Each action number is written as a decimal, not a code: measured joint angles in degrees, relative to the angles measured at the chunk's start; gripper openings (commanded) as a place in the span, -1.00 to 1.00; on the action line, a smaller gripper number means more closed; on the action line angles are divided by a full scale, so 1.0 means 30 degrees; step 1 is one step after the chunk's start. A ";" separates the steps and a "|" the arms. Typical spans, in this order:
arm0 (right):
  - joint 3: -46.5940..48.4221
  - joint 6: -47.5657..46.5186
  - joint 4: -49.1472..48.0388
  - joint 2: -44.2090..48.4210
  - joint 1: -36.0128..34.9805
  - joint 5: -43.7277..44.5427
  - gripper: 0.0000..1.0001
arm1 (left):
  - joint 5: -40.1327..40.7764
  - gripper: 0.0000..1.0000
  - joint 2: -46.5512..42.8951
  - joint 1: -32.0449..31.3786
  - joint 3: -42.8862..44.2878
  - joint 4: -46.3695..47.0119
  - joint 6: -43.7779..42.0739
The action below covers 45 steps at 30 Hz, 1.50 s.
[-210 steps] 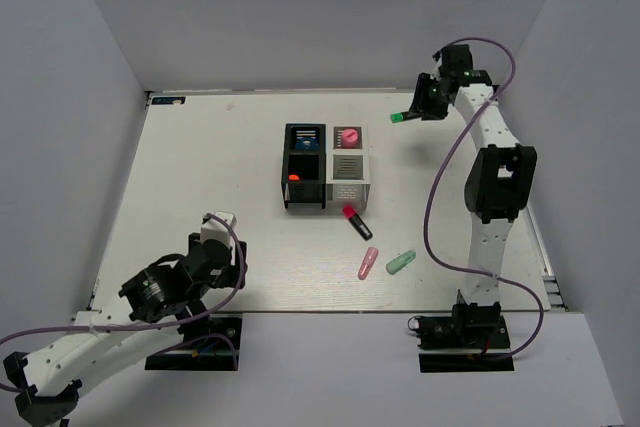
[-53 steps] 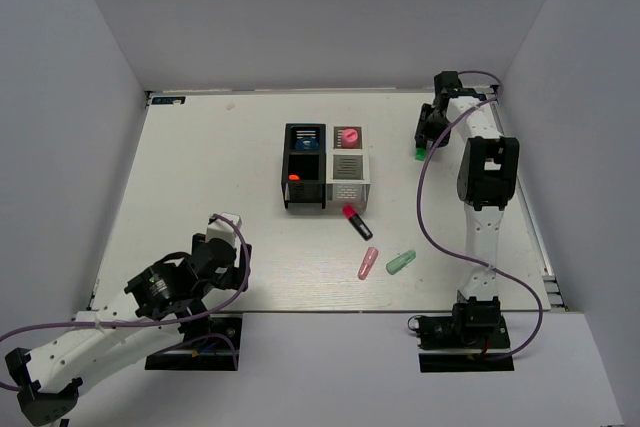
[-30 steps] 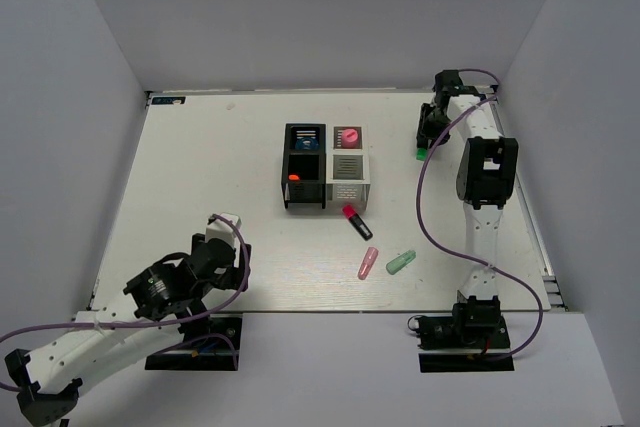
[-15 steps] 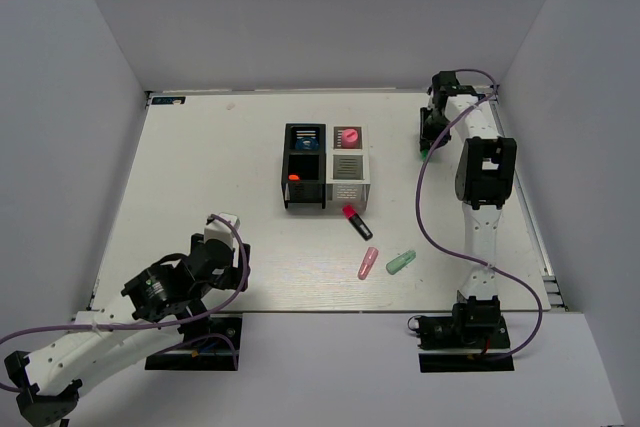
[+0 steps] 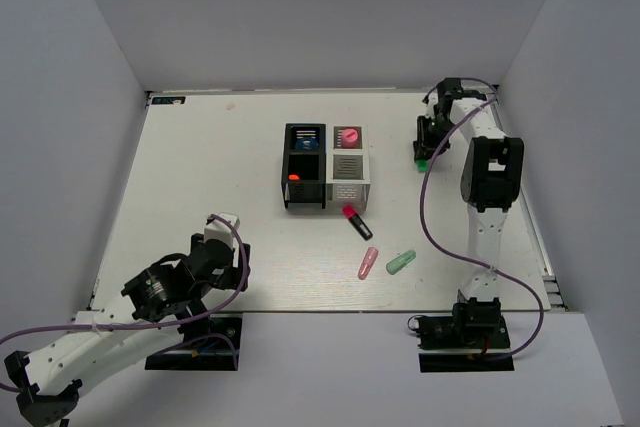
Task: Sort the stationery into containers
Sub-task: Pick up the pen from the center of the board, then place the pen in the storage box.
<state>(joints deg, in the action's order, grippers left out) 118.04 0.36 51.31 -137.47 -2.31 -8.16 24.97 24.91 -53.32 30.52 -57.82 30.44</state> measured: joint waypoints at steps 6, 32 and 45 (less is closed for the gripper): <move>-0.4590 -0.1530 0.0597 0.2528 -0.0073 -0.3767 -1.00 | -0.0029 0.75 0.0007 0.0000 0.0000 0.0007 0.0000; -0.6513 -0.1865 -0.2120 1.2203 -0.3730 -1.4549 -1.00 | -0.0051 0.75 0.0226 0.0000 -0.0015 0.0073 0.0000; -0.5778 -0.3883 -0.8051 0.9653 -0.8590 -1.5409 -1.00 | -0.0044 0.75 0.0525 0.0000 -0.0022 0.0146 0.0000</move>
<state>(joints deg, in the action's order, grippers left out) 100.71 -11.29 27.16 -108.51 -28.08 -54.39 24.84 26.48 -53.32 30.46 -57.39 30.44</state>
